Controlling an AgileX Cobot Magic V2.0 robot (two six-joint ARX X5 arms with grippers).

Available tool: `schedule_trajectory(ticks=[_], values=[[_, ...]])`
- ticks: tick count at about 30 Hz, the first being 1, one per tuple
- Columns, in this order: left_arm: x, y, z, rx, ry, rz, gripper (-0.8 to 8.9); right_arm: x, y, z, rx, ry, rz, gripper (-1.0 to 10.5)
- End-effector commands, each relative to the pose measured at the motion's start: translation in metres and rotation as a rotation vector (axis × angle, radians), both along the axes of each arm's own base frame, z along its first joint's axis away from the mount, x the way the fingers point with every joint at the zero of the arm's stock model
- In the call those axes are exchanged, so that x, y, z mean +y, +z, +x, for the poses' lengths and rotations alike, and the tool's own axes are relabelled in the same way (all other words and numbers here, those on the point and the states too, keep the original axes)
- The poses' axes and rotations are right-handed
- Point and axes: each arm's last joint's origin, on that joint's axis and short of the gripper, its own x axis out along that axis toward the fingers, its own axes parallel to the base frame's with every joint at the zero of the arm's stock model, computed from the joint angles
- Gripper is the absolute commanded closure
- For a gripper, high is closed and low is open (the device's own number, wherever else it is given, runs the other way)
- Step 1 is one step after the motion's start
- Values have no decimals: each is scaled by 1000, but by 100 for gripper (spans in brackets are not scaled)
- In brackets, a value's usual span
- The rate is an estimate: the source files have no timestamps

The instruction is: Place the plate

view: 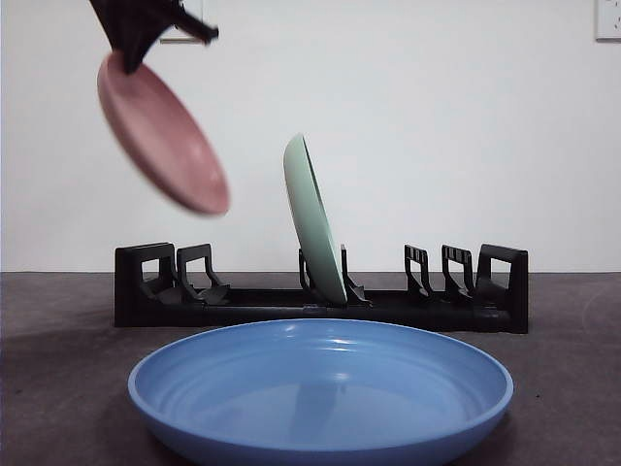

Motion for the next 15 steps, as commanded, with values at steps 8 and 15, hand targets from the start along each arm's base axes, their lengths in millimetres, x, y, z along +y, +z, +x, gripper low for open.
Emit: schedule_trajectory(ticks=[8, 15], values=[[-3, 38, -40, 17, -45, -78, 801, 1, 6, 0, -42, 17, 1, 558], [3, 60, -80, 90, -181, -266, 801, 1, 6, 0, -48, 19, -2, 558]])
